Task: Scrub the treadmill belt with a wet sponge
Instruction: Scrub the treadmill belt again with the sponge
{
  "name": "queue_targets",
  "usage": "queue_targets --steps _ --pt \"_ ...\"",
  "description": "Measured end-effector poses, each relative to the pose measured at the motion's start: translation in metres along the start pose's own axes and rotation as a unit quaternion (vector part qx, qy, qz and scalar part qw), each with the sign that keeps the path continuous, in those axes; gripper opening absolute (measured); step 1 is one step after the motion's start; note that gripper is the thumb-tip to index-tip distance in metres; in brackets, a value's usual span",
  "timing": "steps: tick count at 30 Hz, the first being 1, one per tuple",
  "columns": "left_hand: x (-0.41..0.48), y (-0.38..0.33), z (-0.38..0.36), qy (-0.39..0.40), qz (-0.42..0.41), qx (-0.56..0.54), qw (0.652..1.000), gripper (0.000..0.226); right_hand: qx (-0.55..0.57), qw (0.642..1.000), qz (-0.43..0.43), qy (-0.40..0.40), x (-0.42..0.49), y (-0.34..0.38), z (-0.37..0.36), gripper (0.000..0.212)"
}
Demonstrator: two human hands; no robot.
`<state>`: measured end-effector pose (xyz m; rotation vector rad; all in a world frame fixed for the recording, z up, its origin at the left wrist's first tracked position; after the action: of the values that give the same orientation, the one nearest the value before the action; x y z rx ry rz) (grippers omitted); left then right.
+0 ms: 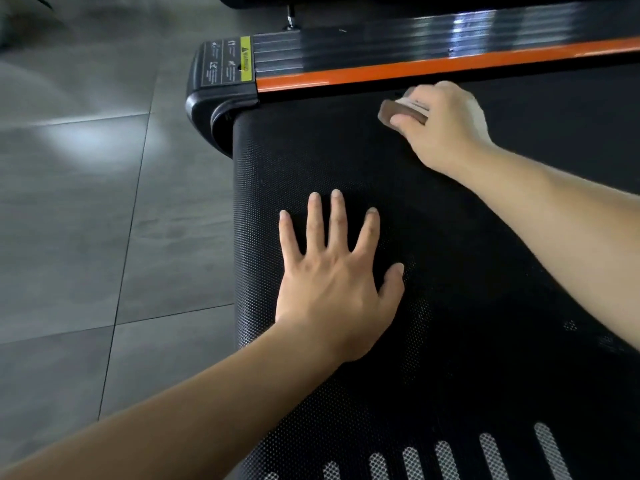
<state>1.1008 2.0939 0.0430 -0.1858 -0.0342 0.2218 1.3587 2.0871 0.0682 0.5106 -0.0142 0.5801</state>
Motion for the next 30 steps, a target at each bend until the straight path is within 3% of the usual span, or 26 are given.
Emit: queue_targets --steps 2,6,11,16,21,24,26,30 --pt "0.000 0.000 0.001 0.000 0.000 0.000 1.000 0.075 -0.010 1.000 -0.007 -0.008 0.011 -0.004 0.005 0.028" --pt "0.001 -0.001 -0.002 -0.003 -0.003 0.007 1.000 0.075 -0.026 0.987 -0.145 -0.068 0.042 -0.019 0.015 0.025" --pt "0.000 0.000 -0.001 -0.013 -0.002 0.004 1.000 0.076 -0.019 1.000 0.008 0.018 0.017 -0.012 0.007 0.026" --pt "0.001 0.000 -0.002 -0.006 -0.003 0.007 1.000 0.076 -0.057 0.987 -0.133 -0.065 0.044 -0.034 0.025 0.027" --pt "0.001 0.001 0.000 -0.004 0.000 0.005 1.000 0.075 -0.020 0.999 -0.028 0.014 0.005 -0.032 0.022 0.023" --pt "0.000 0.000 0.001 -0.010 -0.001 -0.009 1.000 0.074 -0.036 0.992 -0.116 -0.028 0.023 -0.040 0.031 0.026" --pt "-0.002 -0.001 0.003 -0.011 -0.003 -0.013 1.000 0.073 -0.047 0.989 -0.130 -0.049 0.019 -0.037 0.029 0.026" --pt "-0.012 -0.019 0.010 0.007 -0.006 -0.054 0.999 0.066 -0.020 0.999 -0.018 0.039 -0.024 -0.039 0.026 0.019"
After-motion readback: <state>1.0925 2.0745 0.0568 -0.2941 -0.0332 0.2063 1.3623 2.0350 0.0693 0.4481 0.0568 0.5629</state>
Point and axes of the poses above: each hand's wrist, its own x-axis towards the middle knuckle, its own z-axis out of the back of the hand, y = z × x, the point moved 3 cm from there along x, towards the middle knuckle, and after that the axes turned 15 degrees about -z, right-handed, at the moved point
